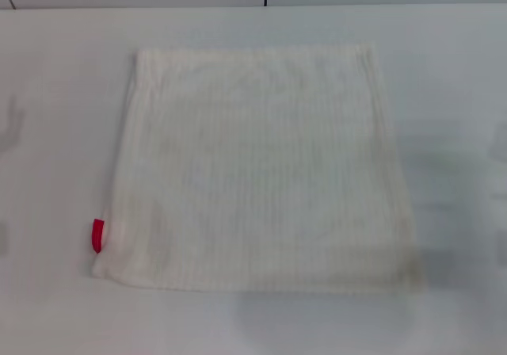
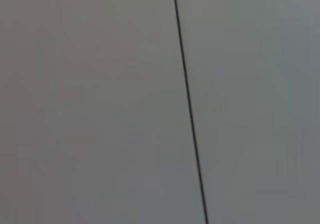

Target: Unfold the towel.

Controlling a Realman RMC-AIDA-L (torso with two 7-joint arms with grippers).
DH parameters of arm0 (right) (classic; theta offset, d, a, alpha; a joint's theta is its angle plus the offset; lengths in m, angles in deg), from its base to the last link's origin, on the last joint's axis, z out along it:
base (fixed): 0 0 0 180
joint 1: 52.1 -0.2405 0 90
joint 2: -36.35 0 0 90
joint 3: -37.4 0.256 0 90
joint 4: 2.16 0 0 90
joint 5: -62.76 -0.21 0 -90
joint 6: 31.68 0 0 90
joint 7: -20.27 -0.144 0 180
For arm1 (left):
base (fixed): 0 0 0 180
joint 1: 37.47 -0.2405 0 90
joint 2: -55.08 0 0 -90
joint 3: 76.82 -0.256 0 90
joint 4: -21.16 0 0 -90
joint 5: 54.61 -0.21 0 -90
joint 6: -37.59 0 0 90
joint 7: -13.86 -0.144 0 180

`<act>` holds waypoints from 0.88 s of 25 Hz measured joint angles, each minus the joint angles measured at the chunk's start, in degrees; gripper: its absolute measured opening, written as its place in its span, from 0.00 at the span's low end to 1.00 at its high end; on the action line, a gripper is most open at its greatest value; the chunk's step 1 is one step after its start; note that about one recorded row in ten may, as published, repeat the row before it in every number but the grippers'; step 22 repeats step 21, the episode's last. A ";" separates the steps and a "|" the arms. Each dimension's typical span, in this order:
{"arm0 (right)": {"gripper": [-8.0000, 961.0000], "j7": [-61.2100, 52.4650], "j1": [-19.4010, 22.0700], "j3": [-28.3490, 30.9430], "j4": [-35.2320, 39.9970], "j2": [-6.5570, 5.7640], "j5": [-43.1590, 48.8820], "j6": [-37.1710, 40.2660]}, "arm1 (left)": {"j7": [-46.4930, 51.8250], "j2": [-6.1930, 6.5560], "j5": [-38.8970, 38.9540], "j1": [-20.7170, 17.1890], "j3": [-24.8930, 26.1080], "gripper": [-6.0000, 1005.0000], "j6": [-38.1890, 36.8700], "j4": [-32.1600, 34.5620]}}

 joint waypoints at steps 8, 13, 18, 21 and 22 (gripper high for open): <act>0.33 -1.48 0.67 -0.13 -4.51 0.22 -3.93 -1.07 | 1.45 0.00 1.59 3.25 0.27 0.77 1.44 8.68; 0.53 -2.62 0.72 -0.23 -5.82 0.23 -4.40 -1.69 | 1.08 0.00 1.92 3.04 0.35 0.77 1.84 9.50; 0.57 -2.77 0.42 -0.35 -6.67 0.19 -4.37 -2.68 | 1.38 -0.01 2.30 3.03 0.37 0.77 2.07 11.00; 0.57 -2.77 0.38 -0.40 -6.96 0.18 -4.35 -3.68 | 1.41 -0.11 2.31 2.79 0.35 0.77 2.19 11.11; 0.57 -2.77 0.38 -0.40 -6.96 0.18 -4.35 -3.68 | 1.41 -0.11 2.31 2.79 0.35 0.77 2.19 11.11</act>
